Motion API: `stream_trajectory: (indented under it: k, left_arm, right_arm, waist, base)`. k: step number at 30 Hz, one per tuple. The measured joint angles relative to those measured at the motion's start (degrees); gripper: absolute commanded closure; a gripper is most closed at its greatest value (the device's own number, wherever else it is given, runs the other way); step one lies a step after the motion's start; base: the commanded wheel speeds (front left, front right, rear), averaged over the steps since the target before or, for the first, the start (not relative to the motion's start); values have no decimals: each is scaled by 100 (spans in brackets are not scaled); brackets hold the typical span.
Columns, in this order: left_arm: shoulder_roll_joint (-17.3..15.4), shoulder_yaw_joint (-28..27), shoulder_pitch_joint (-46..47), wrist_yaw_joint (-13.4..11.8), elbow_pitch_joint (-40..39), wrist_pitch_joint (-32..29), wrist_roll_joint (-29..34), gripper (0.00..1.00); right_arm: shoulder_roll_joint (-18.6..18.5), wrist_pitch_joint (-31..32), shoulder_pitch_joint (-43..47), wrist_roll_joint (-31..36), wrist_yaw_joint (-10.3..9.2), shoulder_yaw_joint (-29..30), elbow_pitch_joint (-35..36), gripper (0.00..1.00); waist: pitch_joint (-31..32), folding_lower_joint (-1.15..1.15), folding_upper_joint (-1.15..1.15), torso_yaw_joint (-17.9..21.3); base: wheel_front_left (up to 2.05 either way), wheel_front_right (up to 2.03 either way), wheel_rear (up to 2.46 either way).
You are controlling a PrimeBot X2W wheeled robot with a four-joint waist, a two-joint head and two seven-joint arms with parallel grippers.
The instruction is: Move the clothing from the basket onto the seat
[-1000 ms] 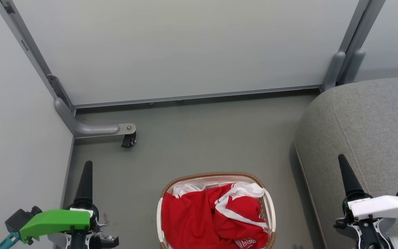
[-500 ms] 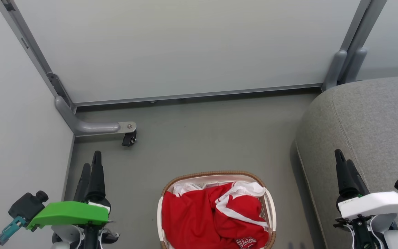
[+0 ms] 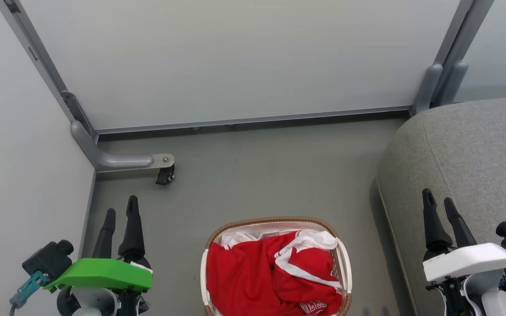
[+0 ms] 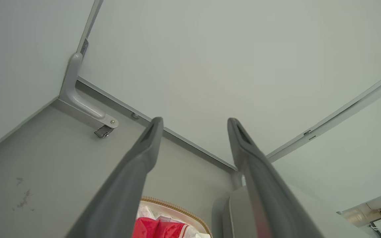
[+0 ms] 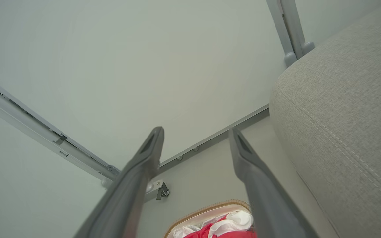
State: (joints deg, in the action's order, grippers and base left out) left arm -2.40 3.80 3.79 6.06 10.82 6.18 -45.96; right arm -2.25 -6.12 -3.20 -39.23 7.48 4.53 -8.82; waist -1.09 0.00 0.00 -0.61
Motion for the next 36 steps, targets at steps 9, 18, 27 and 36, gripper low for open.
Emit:
stream_trajectory:
  k: [9,18,27,36]
  left_arm:
    - [-2,129,-64,0,190,147,633,0]
    - [-5,178,-66,1,310,275,1110,0]
    - [-9,209,-68,15,472,399,1507,0]
    - [-13,270,-68,45,532,508,1912,0]
  right_arm:
    - [-8,-148,32,726,0,-71,-34,0]
    - [-14,-268,47,1317,0,-85,-107,0]
    - [-21,-403,50,1804,0,-105,-104,0]
    - [-29,-511,55,2279,0,-146,-85,0]
  waist:
    - [11,0,0,-30]
    - [0,0,0,-46]
    - [-7,0,0,-55]
    - [-18,0,0,-75]
  base:
    - [0,0,0]
    - [0,0,0]
    - [0,0,0]
    - [0,0,0]
